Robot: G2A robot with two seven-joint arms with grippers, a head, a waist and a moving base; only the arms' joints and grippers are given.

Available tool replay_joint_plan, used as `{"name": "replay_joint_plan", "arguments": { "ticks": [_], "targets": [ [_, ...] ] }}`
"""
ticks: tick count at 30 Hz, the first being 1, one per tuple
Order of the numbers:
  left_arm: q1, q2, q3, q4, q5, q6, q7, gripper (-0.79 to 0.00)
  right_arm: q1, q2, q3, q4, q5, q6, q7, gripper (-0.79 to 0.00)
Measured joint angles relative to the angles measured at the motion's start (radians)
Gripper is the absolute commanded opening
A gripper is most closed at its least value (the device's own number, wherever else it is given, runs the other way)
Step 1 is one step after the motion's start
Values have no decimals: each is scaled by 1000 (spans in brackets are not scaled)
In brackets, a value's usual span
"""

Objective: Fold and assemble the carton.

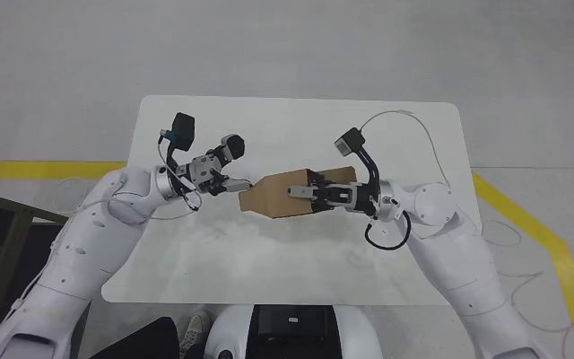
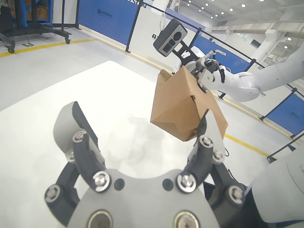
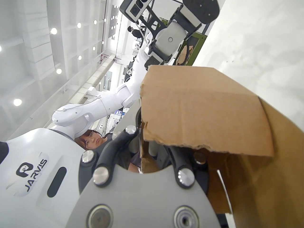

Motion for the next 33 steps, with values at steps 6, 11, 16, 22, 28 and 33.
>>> {"name": "replay_joint_plan", "arguments": {
  "ticks": [6,11,16,22,28,33],
  "targets": [
    [11,-4,10,0,5,0,-5,0,-3,1,-1,-12,2,-2,1,-785],
    [6,-10,24,1,0,0,-16,0,-5,1,0,-15,5,-3,-1,-785],
    [3,-12,26,2,-5,0,-20,0,-4,1,-3,-13,9,-4,-2,-785],
    [6,-12,23,-8,-2,0,-23,0,-2,1,-4,-10,13,-5,-5,-785],
    [7,-15,34,-11,-1,0,-31,0,-1,-1,-6,-7,34,-8,-10,-785],
    [0,-20,47,1,-1,0,-36,0,1,-2,-7,-6,53,-12,-9,-785]
  ]
}}
